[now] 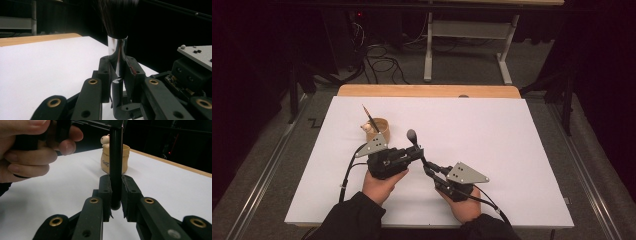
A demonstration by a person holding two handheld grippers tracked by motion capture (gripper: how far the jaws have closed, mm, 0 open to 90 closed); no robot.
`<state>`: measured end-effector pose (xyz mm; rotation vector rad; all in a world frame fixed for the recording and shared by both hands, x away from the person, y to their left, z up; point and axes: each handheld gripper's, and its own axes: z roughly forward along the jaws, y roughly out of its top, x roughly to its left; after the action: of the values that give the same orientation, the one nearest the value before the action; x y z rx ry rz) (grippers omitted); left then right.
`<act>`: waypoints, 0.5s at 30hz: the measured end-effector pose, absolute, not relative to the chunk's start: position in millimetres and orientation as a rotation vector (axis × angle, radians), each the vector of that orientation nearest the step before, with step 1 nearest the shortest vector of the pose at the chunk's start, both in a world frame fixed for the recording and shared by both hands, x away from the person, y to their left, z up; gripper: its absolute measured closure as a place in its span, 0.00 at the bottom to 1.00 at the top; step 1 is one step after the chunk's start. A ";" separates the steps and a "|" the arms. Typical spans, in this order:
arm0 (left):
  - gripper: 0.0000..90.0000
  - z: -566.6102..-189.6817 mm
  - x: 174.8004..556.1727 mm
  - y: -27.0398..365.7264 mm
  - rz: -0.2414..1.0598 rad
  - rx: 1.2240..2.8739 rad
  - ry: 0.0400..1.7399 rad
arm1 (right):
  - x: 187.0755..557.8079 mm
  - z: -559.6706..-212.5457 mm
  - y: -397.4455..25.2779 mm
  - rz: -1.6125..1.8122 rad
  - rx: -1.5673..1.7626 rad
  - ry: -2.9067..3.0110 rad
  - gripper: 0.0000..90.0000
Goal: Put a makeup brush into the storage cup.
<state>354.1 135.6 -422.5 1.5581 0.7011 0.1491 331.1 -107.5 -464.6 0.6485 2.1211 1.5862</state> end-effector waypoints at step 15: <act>0.87 -424.2 353.9 136.0 0.135 1.557 0.688 | 331.8 -465.6 -106.9 1.590 0.650 2.132 0.88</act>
<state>353.9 136.0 -424.2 1.5566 0.6878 0.1352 331.8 -106.9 -465.6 0.6504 2.1316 1.5903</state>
